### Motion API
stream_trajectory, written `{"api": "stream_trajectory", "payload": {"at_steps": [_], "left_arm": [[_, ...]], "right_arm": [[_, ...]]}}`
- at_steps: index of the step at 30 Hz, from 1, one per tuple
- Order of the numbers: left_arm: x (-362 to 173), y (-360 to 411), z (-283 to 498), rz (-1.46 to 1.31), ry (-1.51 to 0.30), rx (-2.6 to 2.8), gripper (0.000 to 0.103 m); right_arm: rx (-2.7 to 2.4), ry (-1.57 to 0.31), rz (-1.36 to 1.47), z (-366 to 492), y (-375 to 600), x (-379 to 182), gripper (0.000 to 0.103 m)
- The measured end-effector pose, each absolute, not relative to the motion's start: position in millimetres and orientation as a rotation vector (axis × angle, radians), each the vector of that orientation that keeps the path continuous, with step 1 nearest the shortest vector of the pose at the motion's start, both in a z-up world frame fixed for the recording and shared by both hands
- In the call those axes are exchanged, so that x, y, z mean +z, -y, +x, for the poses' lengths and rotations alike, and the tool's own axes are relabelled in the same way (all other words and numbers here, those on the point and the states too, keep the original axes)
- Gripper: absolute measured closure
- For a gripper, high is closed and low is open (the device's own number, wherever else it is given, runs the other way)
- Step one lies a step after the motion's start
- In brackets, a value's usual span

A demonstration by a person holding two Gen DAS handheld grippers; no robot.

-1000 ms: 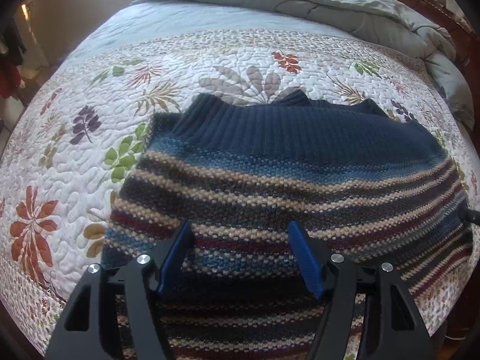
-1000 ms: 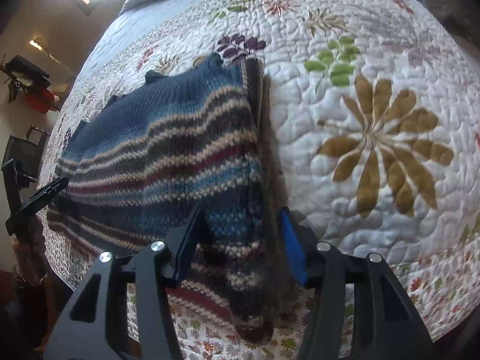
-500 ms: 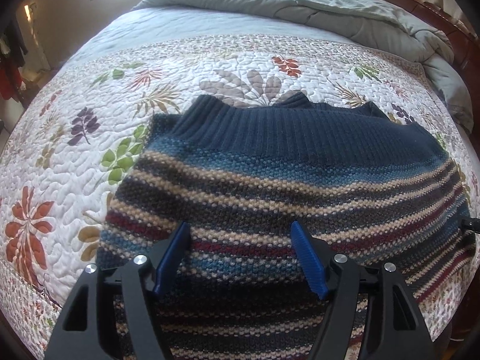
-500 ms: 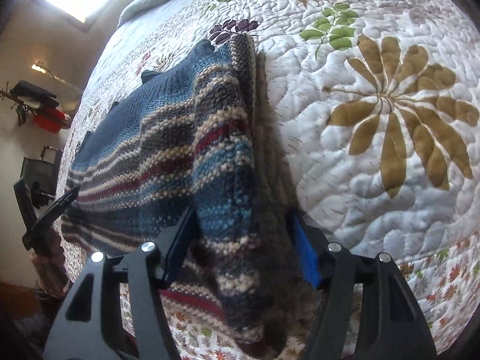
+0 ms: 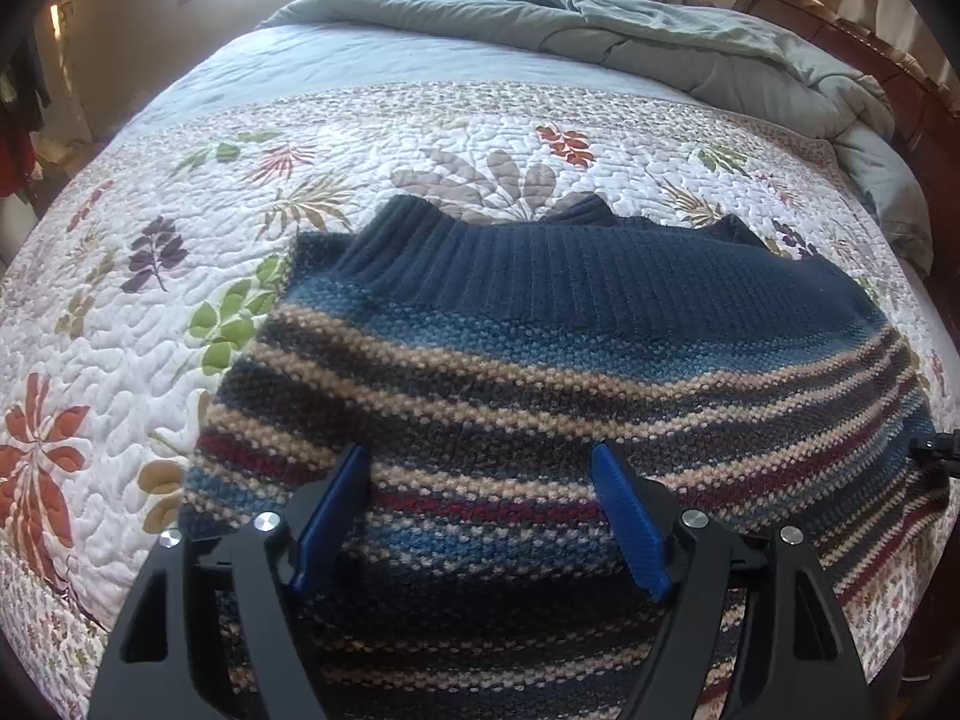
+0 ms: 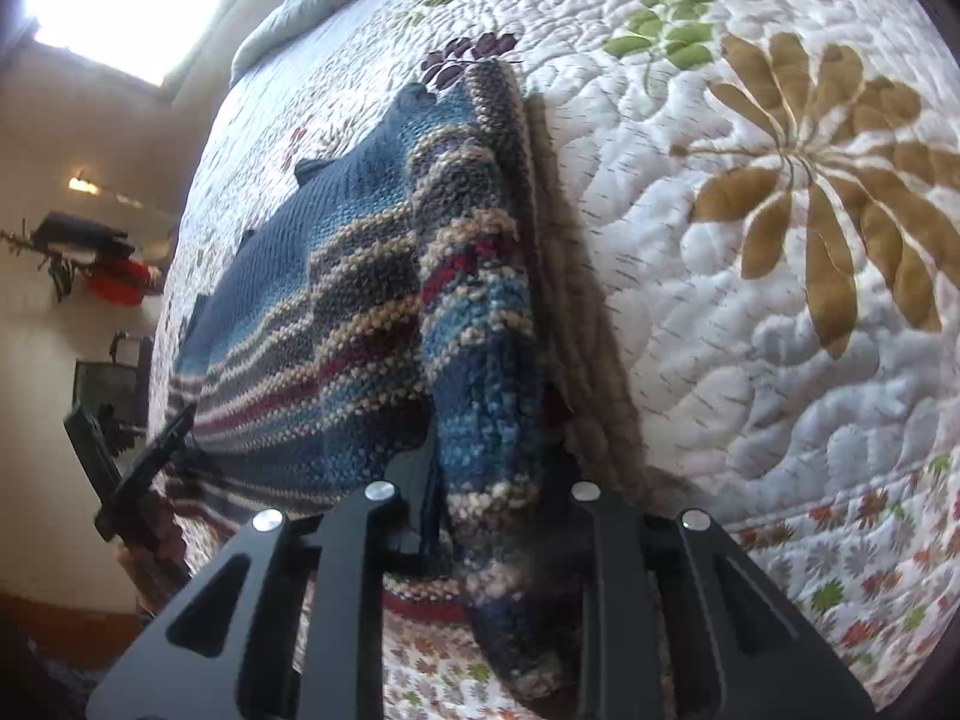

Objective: Fold small clothes
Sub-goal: 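Grasp the sweater's folded edge with the right gripper and lift it toward the left gripper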

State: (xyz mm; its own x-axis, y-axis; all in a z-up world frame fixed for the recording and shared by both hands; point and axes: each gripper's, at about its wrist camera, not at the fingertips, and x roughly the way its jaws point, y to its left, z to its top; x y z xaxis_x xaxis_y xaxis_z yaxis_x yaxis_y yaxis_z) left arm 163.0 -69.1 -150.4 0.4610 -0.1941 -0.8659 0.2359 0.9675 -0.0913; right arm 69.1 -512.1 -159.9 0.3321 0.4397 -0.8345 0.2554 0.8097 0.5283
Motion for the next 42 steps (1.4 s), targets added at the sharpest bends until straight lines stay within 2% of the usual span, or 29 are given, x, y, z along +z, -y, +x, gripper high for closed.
{"api": "stream_trajectory", "payload": {"at_steps": [9, 13, 20, 26, 34, 42], "left_arm": [[-158, 59, 168, 0.003, -1.075, -0.311, 0.022], [-161, 58, 171, -0.004, -1.095, -0.325, 0.022], [-163, 52, 173, -0.04, -1.118, -0.35, 0.021], [-162, 46, 172, -0.051, -1.119, -0.367, 0.021], [-161, 46, 172, -0.062, -1.12, -0.383, 0.021], [-161, 45, 175, -0.076, -1.131, -0.391, 0.021]], "right_arm": [[0.082, -1.214, 0.674, 63, 505, -131, 0.085], [0.022, -1.261, 0.603, 68, 498, -139, 0.085], [-0.017, -1.283, 0.649, 70, 504, -150, 0.085], [-0.017, -1.234, 0.665, 66, 502, -121, 0.085], [0.083, -1.12, 0.576, 71, 447, -50, 0.085], [0.142, -1.089, 0.477, 80, 399, -19, 0.085]]}}
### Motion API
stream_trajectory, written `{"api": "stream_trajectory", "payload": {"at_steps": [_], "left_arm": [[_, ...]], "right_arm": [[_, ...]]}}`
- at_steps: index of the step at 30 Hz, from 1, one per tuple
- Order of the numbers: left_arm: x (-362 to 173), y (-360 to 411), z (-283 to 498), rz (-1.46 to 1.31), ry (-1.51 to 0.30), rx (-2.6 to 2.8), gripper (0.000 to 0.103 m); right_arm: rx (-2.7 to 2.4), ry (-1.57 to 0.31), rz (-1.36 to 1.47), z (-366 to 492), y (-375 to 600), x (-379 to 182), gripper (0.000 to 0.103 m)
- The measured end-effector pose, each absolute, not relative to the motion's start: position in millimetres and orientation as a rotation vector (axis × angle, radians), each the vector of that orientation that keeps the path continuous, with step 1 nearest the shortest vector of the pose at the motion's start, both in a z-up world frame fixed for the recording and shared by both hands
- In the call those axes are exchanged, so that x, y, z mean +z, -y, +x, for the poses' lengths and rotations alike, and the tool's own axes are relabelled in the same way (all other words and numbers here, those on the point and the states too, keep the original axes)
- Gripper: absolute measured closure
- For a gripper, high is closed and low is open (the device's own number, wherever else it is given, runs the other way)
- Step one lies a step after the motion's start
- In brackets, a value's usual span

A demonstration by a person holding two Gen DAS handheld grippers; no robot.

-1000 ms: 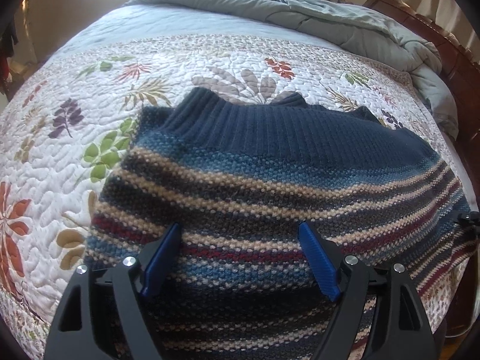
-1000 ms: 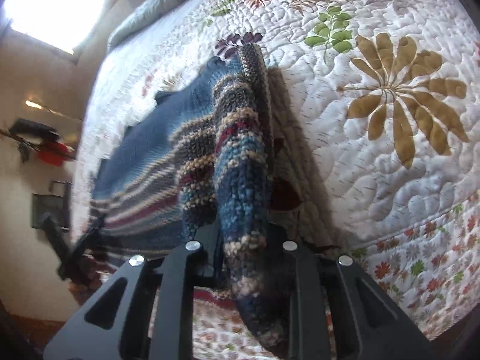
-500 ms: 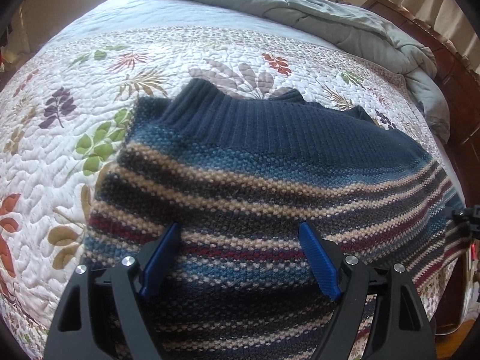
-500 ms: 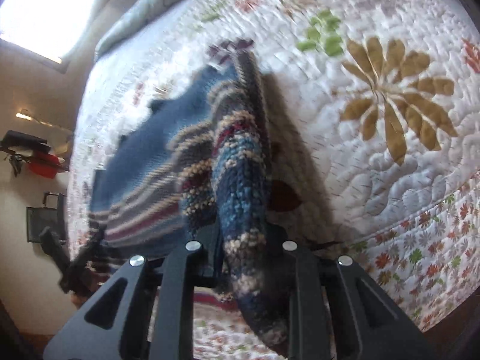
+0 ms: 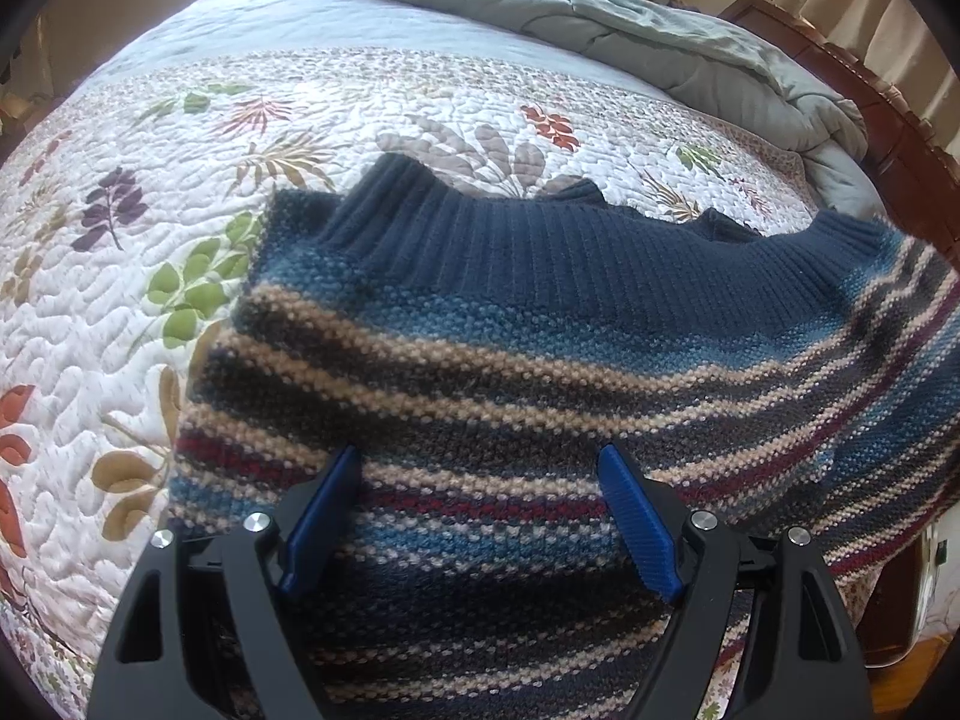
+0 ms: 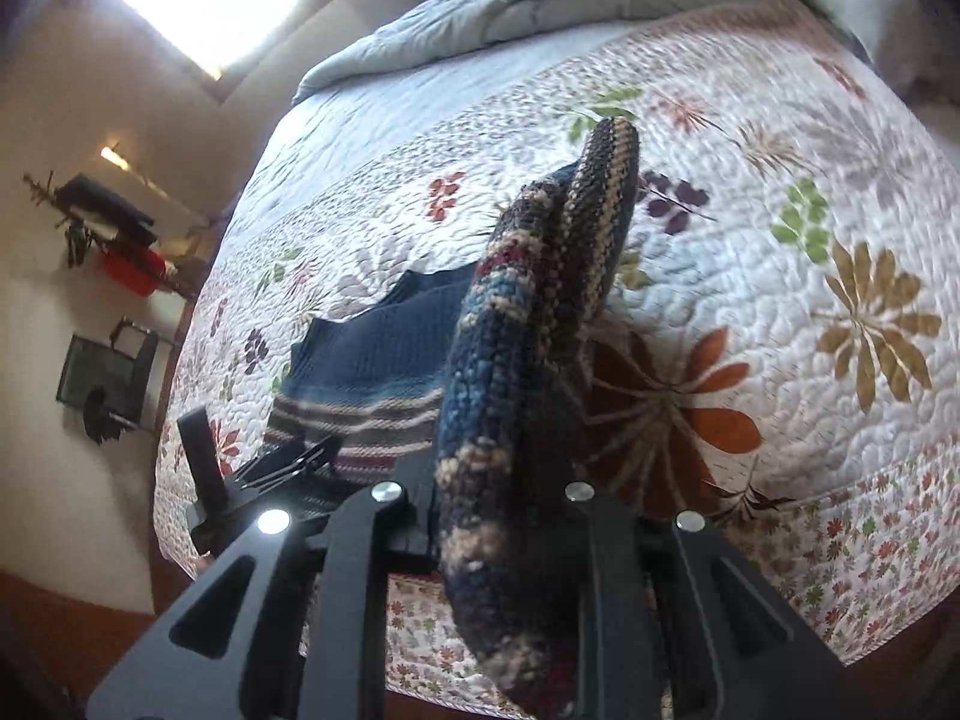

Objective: Fold small clothes
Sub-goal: 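Grasp the sweater's folded edge with the right gripper and lift it toward the left gripper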

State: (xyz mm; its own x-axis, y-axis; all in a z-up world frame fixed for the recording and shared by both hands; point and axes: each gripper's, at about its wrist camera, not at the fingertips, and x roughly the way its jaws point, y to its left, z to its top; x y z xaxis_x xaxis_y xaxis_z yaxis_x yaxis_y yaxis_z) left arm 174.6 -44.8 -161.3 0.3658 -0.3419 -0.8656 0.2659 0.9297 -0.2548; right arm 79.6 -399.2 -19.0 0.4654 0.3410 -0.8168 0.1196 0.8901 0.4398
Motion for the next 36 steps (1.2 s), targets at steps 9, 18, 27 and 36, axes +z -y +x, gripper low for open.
{"api": "stream_trajectory", "payload": {"at_steps": [9, 18, 27, 36], "left_arm": [[-161, 44, 175, -0.079, -1.133, -0.393, 0.021], [-161, 45, 175, -0.083, -1.134, -0.394, 0.021], [-160, 40, 177, -0.117, -1.148, -0.411, 0.021], [-156, 29, 178, -0.166, -1.171, -0.444, 0.022]], "right_arm": [[0.169, -1.087, 0.351, 83, 355, -5, 0.085], [0.24, -1.101, 0.26, 91, 301, -4, 0.085], [0.221, -1.149, 0.19, 100, 264, -21, 0.085], [0.23, -1.206, 0.115, 111, 228, -55, 0.085]]}}
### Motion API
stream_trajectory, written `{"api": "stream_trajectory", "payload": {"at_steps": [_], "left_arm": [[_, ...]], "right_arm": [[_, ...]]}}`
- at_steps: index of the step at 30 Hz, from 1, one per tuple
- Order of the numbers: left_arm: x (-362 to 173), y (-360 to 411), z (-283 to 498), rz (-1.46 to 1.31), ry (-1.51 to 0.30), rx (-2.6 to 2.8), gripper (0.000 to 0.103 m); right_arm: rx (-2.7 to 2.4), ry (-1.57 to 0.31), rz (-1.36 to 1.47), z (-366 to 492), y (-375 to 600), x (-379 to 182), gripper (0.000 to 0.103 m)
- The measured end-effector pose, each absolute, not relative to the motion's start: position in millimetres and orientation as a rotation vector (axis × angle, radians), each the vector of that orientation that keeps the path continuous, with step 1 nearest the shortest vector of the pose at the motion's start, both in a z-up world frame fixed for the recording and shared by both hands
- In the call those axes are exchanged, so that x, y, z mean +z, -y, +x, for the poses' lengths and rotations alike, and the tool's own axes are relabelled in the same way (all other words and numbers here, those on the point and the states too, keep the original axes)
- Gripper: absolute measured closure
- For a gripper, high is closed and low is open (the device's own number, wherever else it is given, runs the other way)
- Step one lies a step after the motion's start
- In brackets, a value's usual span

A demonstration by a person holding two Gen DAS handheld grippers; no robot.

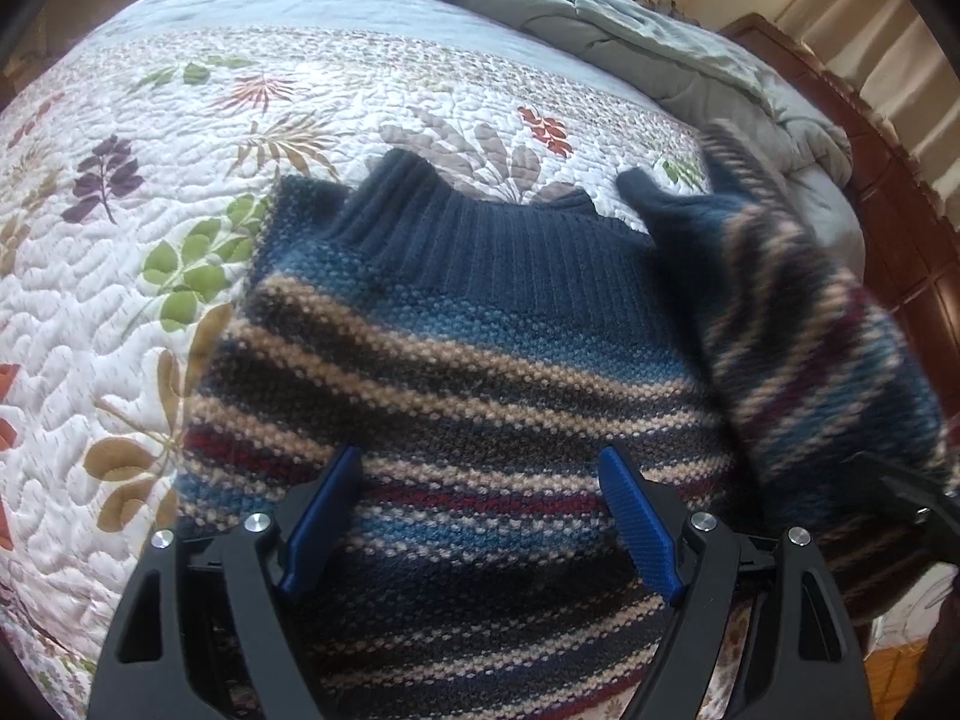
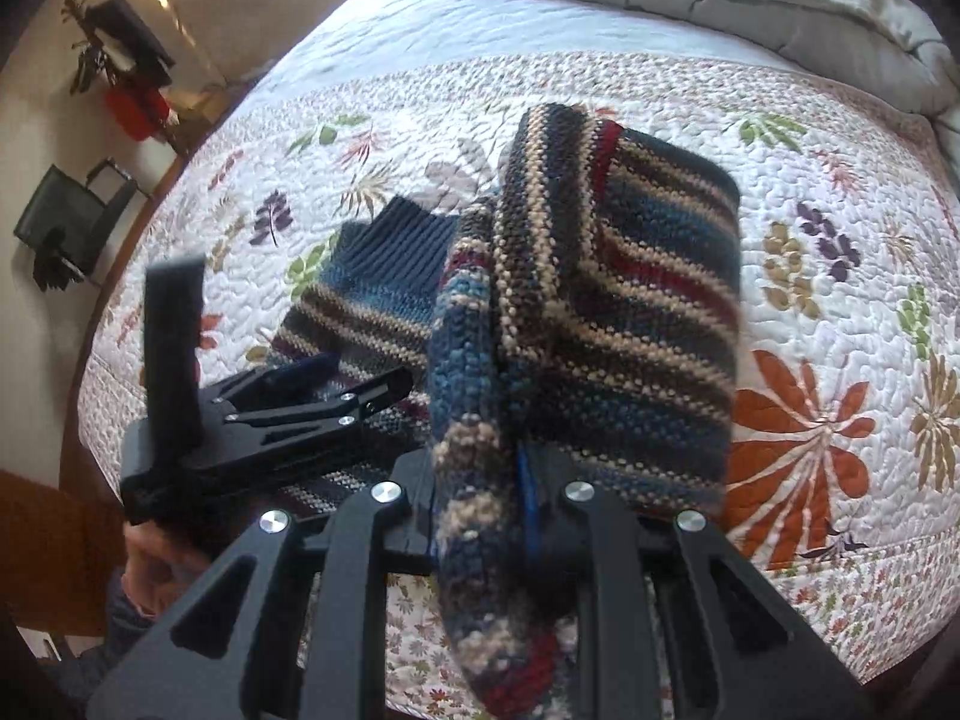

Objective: Fold small clothes

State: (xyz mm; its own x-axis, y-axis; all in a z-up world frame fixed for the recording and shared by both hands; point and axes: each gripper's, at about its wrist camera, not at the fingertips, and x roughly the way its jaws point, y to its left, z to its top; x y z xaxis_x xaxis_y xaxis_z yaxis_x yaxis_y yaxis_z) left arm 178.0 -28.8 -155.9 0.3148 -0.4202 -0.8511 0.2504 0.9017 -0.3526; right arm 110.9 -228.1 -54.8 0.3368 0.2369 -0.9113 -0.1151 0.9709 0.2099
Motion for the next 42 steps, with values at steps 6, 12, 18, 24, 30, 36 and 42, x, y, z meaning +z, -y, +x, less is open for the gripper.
{"api": "stream_trajectory", "payload": {"at_steps": [6, 12, 18, 24, 30, 36, 42], "left_arm": [[-144, 29, 170, -0.064, -1.132, -0.368, 0.022], [-143, 28, 169, 0.043, -1.114, -0.3, 0.022], [-141, 20, 168, -0.009, -1.112, -0.319, 0.022], [-117, 0, 168, -0.13, -1.062, -0.332, 0.023], [-95, 33, 168, -0.228, -1.095, -0.512, 0.024], [-100, 84, 178, -0.227, -1.187, -0.578, 0.024], [-133, 112, 184, -0.256, -1.306, -0.617, 0.041]], "right_arm": [[0.241, -1.239, 0.077, 113, 213, -79, 0.082], [0.323, -1.25, 0.14, 114, 210, -90, 0.066], [0.469, -1.255, 0.374, 105, 225, -76, 0.058], [0.434, -1.195, 0.377, 79, 251, -56, 0.058], [0.316, -1.179, 0.351, 65, 286, -64, 0.059], [0.294, -1.169, 0.333, 58, 304, -64, 0.059], [0.299, -1.146, 0.322, 55, 317, -67, 0.059]]}}
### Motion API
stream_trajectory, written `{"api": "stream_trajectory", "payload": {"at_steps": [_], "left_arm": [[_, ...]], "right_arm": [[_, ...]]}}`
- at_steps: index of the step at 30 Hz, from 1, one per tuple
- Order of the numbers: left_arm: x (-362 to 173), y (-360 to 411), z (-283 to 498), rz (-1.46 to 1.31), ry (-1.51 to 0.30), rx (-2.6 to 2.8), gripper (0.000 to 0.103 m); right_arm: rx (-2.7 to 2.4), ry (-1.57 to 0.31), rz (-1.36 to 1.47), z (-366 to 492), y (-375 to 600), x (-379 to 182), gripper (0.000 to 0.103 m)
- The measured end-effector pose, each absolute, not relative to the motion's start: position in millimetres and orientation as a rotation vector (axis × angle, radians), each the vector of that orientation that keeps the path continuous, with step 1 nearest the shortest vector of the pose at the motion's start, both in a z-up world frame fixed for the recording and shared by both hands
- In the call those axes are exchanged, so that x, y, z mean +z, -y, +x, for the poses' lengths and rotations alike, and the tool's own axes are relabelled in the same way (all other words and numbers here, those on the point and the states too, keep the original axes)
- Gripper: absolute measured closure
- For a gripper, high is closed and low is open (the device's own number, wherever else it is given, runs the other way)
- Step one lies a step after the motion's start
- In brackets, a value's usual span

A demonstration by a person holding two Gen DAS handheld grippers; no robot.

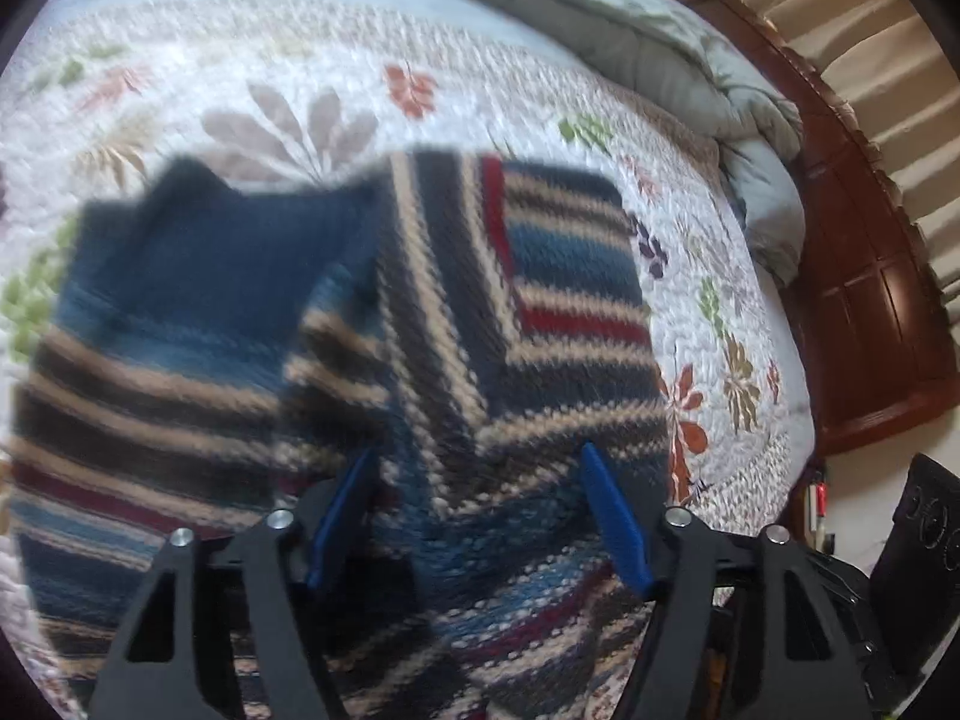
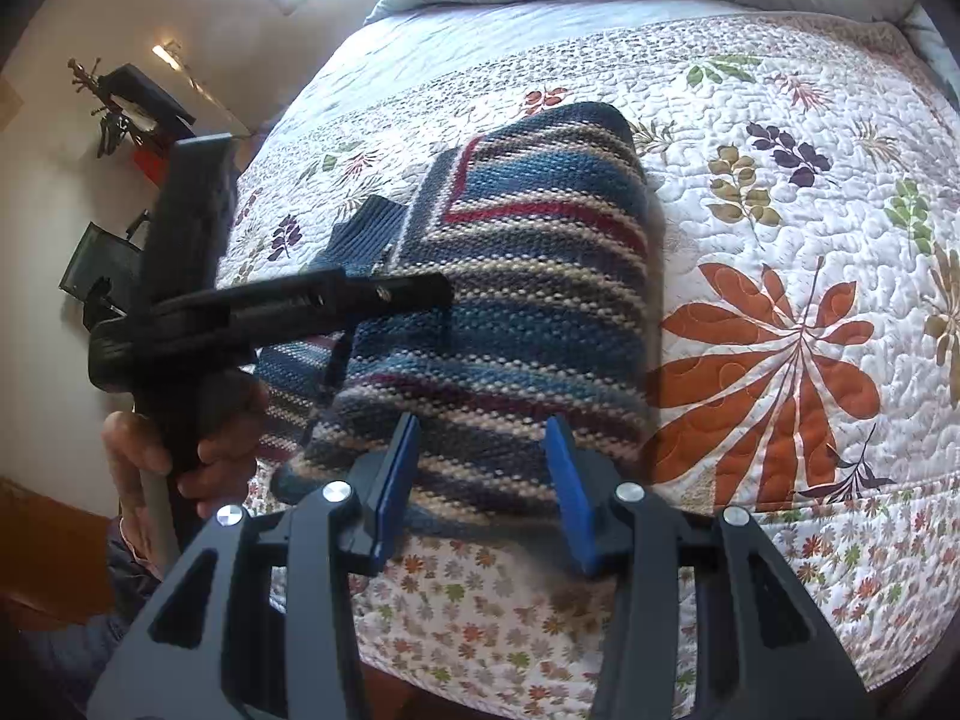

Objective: Fold small clothes

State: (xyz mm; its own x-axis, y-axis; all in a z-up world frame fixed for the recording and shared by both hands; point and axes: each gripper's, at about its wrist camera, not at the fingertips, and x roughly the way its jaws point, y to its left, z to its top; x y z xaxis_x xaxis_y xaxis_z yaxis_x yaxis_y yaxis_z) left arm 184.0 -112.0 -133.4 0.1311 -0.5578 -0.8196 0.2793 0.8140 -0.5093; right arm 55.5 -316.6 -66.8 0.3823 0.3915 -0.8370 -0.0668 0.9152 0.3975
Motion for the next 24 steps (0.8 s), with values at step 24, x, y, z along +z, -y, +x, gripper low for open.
{"api": "stream_trajectory", "payload": {"at_steps": [24], "left_arm": [[-142, 42, 184, -0.396, -1.278, -0.603, 0.086]], "right_arm": [[0.349, -1.141, 0.284, 67, 286, -82, 0.058]]}}
